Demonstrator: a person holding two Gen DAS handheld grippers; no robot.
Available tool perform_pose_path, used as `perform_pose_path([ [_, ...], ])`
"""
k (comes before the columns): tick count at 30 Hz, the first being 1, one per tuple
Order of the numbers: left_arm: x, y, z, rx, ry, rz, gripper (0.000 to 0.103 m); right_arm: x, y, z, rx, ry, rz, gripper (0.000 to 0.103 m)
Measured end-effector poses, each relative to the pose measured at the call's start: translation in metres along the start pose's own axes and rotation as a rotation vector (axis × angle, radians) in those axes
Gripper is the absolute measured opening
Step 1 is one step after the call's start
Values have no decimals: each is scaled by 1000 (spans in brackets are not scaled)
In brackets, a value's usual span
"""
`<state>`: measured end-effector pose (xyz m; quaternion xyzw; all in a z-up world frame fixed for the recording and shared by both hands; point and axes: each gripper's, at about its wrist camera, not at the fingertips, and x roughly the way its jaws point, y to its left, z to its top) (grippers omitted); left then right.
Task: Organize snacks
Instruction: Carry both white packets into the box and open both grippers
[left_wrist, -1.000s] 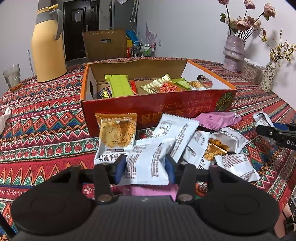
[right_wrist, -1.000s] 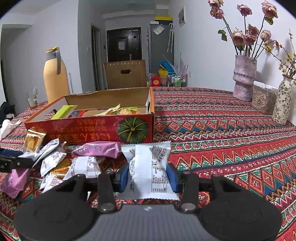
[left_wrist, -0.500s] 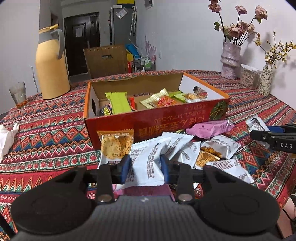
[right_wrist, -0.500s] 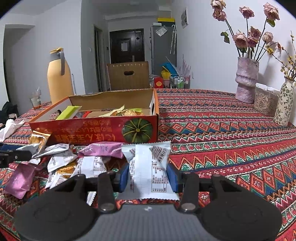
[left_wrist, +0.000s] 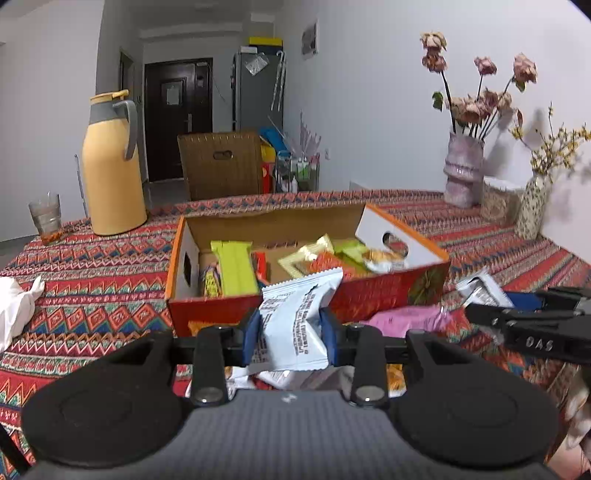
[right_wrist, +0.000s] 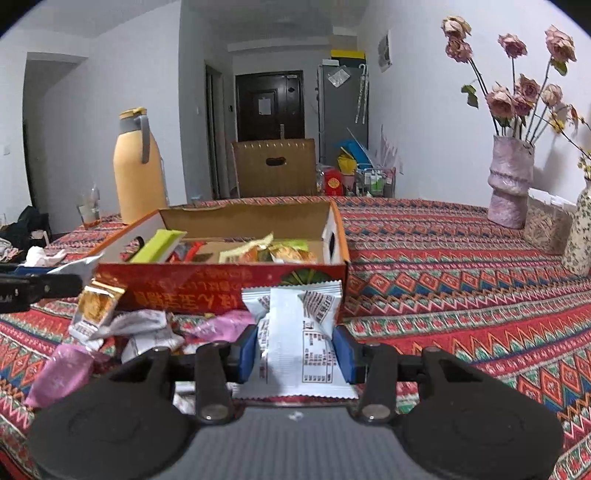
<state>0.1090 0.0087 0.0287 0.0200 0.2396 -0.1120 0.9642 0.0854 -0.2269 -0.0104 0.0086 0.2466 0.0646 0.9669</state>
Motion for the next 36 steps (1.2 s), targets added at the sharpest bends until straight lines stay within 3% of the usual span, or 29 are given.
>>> perform_pose_path([
  [22,46,-19,71,-70,-142,71,36,57,26,77,-23,-126,73,43],
  [29,85,-8,77,-112,-115,127,36,93,24,90,-23,-118,65,43],
  [36,111,8,61,-147,-69,148,36,116,13,74,19,-83,67,43],
])
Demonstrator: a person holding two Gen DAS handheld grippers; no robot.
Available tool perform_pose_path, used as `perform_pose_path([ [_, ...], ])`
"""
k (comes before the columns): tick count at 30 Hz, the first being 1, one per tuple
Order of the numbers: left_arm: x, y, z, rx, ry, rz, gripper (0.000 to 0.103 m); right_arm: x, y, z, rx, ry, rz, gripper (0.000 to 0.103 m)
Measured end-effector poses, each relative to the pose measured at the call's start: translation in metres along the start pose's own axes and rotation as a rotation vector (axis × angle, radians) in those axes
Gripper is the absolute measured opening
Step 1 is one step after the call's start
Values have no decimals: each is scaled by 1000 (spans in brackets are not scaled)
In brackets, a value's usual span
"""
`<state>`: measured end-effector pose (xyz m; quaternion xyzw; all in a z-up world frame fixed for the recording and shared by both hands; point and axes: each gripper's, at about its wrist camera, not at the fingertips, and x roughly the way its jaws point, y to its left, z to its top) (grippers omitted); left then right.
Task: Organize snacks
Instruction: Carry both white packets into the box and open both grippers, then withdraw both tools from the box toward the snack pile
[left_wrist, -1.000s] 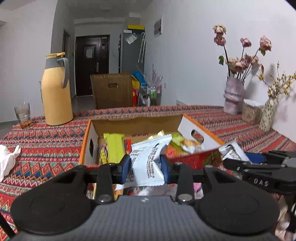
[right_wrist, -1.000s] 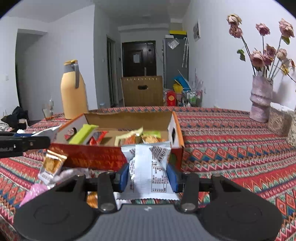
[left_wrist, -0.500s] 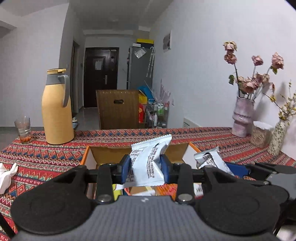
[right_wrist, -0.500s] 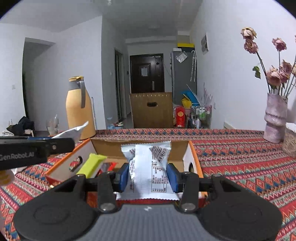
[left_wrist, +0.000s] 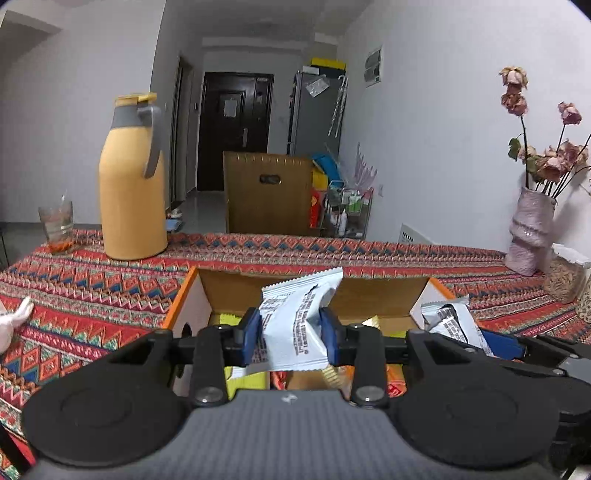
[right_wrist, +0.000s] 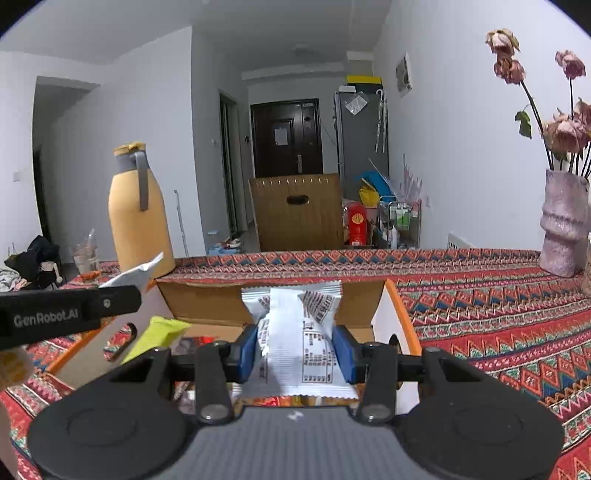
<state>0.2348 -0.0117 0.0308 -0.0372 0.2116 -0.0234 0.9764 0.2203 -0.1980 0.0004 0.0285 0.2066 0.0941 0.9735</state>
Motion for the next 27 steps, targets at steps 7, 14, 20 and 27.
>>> perform_pose_path([
  [7,5,7,-7,-17,26,-17,36,10,-1,-5,-3,44,3,44],
  [14,-3,11,-5,-50,-2,8,90,9,-5,-4,18,37,-23,75],
  [20,-6,16,-3,-90,-23,50,103,9,-8,-3,45,27,-34,103],
  [27,-5,15,-2,-88,-19,54,103,13,-10,-2,58,27,-42,103],
])
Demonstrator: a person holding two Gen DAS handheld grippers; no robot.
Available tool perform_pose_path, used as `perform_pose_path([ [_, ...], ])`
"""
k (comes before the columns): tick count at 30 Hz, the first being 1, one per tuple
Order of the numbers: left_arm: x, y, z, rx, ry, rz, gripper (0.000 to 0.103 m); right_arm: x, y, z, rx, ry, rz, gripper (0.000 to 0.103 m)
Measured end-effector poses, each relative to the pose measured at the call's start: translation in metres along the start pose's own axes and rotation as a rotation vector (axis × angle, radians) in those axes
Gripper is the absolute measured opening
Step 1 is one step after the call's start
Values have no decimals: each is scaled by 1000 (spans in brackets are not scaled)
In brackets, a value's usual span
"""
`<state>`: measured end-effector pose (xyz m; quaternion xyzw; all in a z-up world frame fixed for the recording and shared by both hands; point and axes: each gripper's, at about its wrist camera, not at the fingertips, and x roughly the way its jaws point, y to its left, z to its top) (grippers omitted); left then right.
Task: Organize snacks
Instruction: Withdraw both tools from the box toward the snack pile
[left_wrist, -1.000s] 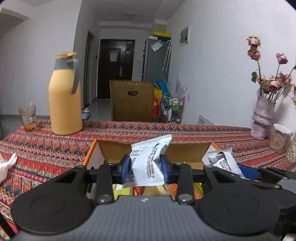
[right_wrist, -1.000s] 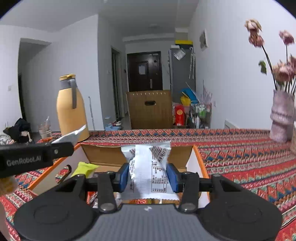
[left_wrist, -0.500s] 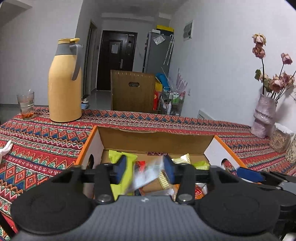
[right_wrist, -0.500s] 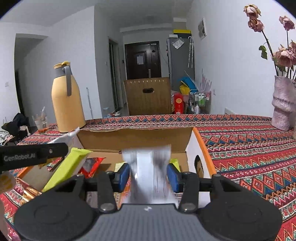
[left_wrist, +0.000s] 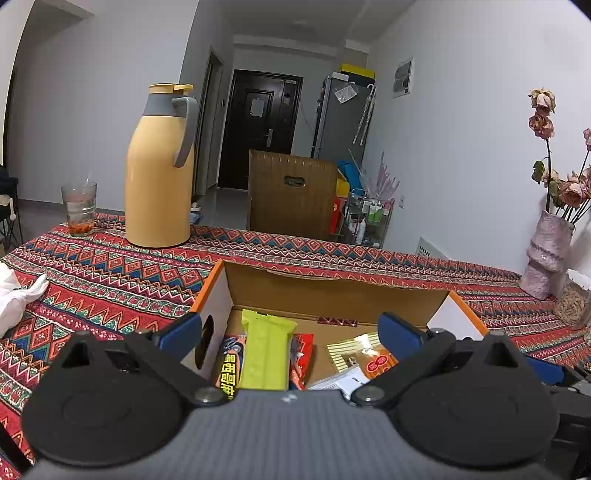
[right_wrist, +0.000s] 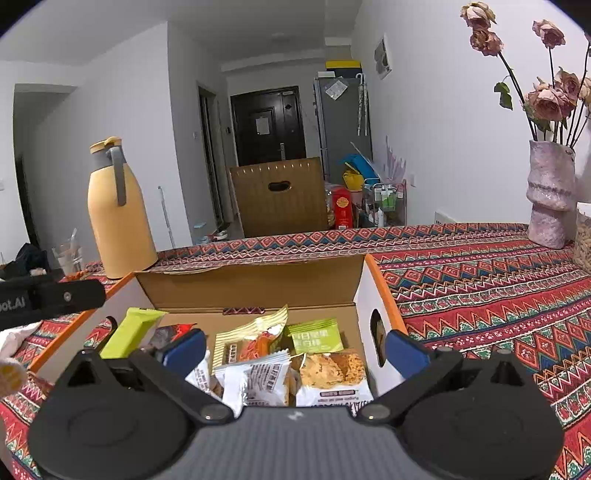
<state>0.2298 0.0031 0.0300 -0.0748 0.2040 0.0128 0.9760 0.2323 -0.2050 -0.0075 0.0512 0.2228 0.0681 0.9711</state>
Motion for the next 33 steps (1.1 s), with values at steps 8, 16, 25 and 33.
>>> perform_pose_path([
  [8,-8,-3,6,-2,-11,5,103,-4,1,6,3,-10,-18,103],
  [16,-38,-9,13,21,-46,-7,103,-34,10,10,-29,-34,-6,103],
  [25,-79,-6,5,33,-53,-8,103,-76,18,3,-53,-42,5,103],
  [33,-109,4,-9,36,-32,-18,103,-107,27,-13,-73,-31,27,103],
])
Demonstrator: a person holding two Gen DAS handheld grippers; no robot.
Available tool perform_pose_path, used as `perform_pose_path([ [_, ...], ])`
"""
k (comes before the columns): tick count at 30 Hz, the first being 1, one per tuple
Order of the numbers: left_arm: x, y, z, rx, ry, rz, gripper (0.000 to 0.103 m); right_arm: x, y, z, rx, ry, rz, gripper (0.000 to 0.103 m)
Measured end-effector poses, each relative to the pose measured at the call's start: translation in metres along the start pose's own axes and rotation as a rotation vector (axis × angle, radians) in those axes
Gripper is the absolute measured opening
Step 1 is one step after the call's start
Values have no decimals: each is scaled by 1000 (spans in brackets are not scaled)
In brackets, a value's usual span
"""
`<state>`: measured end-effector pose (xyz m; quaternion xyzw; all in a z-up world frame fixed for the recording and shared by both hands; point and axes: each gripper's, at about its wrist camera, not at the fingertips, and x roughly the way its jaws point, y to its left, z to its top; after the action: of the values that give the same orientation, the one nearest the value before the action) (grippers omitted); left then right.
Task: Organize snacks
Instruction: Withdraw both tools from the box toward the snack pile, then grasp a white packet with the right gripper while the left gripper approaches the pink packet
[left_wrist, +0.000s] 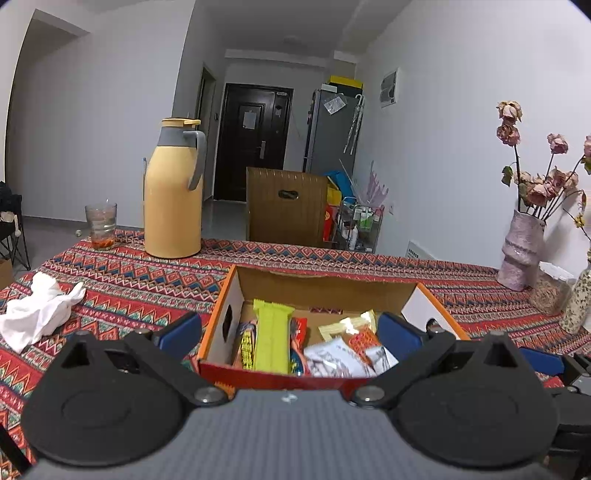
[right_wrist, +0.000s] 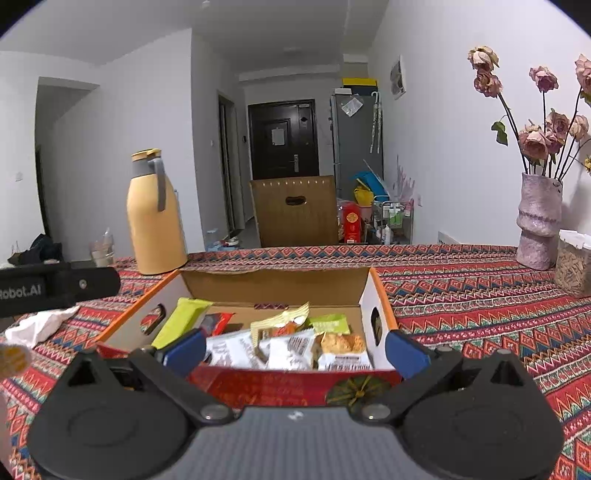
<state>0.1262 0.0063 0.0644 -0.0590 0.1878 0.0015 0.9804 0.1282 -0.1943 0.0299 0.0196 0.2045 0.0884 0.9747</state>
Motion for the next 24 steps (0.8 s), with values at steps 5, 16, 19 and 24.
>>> perform_pose_path([
  [5,-16,7,-13,9,18,-3,103,-15,8,-16,-27,29,18,103],
  [16,-31,23,-55,42,121,-11,103,-30,21,-56,-64,131,41,103],
  [19,-33,30,-69,38,159,-19,103,-31,23,-69,-67,168,45,103],
  [24,-33,37,-88,38,224,-30,103,-27,25,-86,-54,225,51,103],
])
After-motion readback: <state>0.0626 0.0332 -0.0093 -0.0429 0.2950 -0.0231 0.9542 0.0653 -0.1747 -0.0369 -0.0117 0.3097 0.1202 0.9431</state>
